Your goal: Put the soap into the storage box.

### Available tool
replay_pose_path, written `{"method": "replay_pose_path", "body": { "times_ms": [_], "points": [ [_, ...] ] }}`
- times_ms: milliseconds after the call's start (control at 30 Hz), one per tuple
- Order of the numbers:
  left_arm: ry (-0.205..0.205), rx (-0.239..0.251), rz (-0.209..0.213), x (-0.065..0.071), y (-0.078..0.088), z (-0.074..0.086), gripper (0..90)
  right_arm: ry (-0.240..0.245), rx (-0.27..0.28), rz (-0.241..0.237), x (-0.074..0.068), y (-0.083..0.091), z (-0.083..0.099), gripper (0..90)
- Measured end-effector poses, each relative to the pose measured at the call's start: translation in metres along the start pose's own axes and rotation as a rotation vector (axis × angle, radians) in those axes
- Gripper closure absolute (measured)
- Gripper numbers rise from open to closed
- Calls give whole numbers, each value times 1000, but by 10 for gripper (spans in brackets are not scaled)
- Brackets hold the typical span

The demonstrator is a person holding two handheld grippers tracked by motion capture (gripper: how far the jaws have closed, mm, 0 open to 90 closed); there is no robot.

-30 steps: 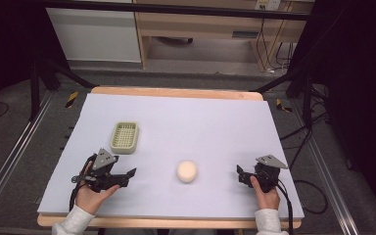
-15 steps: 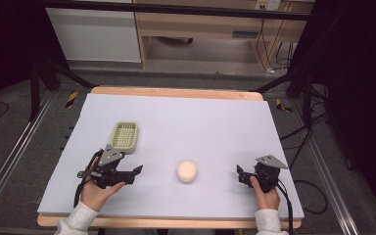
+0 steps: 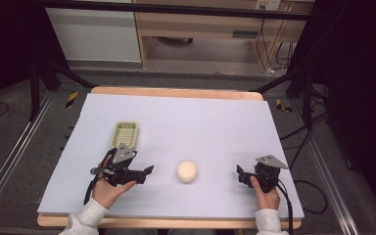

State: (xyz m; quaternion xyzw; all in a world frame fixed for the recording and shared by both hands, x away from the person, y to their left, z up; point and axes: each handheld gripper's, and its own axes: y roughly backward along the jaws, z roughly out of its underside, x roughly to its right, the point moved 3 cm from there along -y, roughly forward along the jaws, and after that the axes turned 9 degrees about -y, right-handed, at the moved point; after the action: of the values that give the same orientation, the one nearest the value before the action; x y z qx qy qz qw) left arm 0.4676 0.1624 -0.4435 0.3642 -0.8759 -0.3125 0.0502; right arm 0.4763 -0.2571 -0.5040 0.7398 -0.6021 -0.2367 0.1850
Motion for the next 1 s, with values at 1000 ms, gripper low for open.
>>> {"method": "replay_pose_path", "body": {
  "times_ms": [1000],
  "points": [
    [-28, 4, 54, 18, -19, -25, 196, -1, -2, -1, 0, 0, 0, 40]
  ]
}}
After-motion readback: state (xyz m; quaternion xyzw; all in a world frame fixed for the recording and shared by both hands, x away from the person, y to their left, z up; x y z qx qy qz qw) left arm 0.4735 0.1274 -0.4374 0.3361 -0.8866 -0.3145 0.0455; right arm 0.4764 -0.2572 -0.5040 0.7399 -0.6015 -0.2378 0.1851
